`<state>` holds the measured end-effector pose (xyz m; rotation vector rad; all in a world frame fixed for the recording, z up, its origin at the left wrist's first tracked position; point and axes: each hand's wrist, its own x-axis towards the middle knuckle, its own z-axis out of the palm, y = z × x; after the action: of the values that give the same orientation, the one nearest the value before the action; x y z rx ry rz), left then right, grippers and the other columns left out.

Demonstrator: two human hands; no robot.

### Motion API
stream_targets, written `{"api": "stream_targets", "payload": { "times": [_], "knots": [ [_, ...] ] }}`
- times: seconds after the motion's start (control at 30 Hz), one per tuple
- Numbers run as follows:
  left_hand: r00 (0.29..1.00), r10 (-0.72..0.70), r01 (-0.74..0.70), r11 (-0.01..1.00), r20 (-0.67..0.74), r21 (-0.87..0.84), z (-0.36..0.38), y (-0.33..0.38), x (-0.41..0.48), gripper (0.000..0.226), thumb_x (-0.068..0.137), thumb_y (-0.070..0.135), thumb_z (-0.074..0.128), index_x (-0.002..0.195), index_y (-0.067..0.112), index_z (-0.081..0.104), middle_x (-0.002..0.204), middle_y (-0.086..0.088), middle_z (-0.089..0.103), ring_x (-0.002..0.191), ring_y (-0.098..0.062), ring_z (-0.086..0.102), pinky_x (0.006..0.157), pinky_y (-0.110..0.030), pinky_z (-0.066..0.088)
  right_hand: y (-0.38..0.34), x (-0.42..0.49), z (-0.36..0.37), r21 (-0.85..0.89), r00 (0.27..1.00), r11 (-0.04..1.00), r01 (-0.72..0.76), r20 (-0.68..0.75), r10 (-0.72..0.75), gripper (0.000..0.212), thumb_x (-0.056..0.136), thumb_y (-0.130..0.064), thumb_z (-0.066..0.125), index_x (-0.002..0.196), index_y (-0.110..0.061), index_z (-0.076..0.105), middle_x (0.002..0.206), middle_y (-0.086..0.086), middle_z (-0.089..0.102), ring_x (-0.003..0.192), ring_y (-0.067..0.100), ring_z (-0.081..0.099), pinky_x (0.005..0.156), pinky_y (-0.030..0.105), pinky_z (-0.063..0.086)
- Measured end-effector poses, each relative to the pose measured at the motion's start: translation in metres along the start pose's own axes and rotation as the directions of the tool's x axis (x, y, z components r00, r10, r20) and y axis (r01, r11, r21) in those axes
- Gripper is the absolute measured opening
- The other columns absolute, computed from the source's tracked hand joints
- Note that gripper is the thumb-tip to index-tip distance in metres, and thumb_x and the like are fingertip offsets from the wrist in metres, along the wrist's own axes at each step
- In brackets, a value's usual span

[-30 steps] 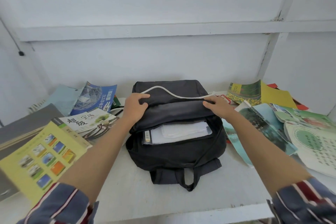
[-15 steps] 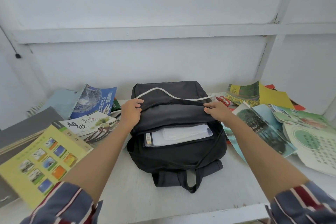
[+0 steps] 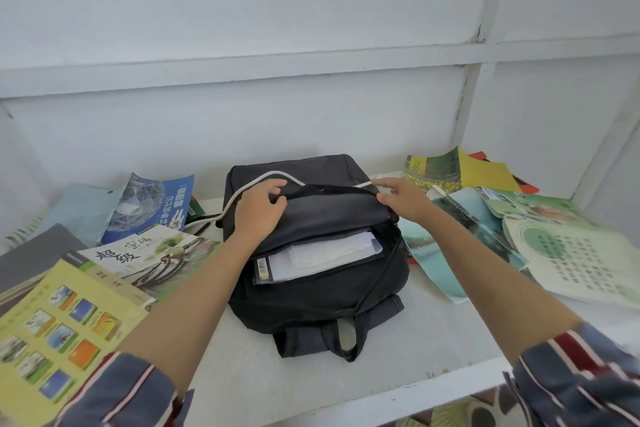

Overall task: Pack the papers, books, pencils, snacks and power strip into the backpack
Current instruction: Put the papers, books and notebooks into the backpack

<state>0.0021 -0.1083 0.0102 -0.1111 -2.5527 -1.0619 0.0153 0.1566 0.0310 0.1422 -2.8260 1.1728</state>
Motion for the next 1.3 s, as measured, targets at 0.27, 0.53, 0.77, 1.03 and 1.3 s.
{"api": "stream_targets", "payload": {
  "times": [0.27,0.53,0.77,1.03,1.3],
  "knots": [
    [0.985,0.146,-0.134,0.982,0.092,-0.130,0.046,0.058,-0.002,0.031,0.089,0.013,0.055,0.117,0.024,0.062,0.109,0.002,0.065,0.100,-0.011,0.056,0.084,-0.020,0.037,0.028,-0.032,-0.046,0.065,0.994,0.998,-0.002,-0.111,0.009,0.035,0.092,-0.006,0.053,0.126,-0.013,0.058,0.114,0.001,0.058,0.094,0.014,0.052,0.077,0.023,0.043],
    [0.940,0.281,-0.226,0.937,0.191,-0.266,0.132,0.154,-0.011,0.030,0.089,0.009,0.056,0.118,0.015,0.062,0.106,-0.002,0.065,0.094,-0.010,0.058,0.078,-0.016,0.039,0.102,-0.061,-0.134,0.100,0.962,0.990,-0.097,-0.246,0.119,0.036,0.089,-0.003,0.056,0.124,-0.012,0.059,0.129,0.006,0.057,0.096,0.025,0.057,0.087,0.030,0.042],
    [0.864,0.317,-0.210,0.933,0.393,-0.291,0.226,0.243,-0.022,0.040,0.090,0.011,0.056,0.129,0.015,0.052,0.109,-0.008,0.061,0.092,-0.014,0.054,0.079,-0.023,0.040,0.210,-0.080,-0.212,0.100,0.917,0.954,-0.281,-0.266,0.298,0.037,0.088,0.001,0.055,0.123,-0.011,0.060,0.120,0.010,0.058,0.107,0.035,0.057,0.089,0.036,0.043],
    [0.793,0.054,-0.048,0.999,0.607,-0.025,0.294,0.277,-0.032,0.062,0.093,0.017,0.052,0.147,0.012,0.022,0.142,-0.017,0.040,0.119,-0.032,0.049,0.085,-0.031,0.042,0.294,-0.093,-0.244,0.160,0.866,0.878,-0.452,-0.158,0.475,0.042,0.089,-0.005,0.057,0.130,-0.013,0.053,0.127,0.014,0.053,0.120,0.027,0.048,0.102,0.035,0.033],
    [0.813,-0.022,0.057,0.998,0.582,-0.041,0.309,0.273,-0.032,0.063,0.085,0.010,0.064,0.141,0.011,0.034,0.138,-0.012,0.045,0.112,-0.027,0.052,0.078,-0.027,0.043,0.320,-0.092,-0.248,0.315,0.874,0.842,-0.438,-0.068,0.481,0.044,0.086,0.001,0.058,0.128,-0.011,0.053,0.093,0.017,0.067,0.087,0.024,0.060,0.089,0.038,0.050]
  ]
}}
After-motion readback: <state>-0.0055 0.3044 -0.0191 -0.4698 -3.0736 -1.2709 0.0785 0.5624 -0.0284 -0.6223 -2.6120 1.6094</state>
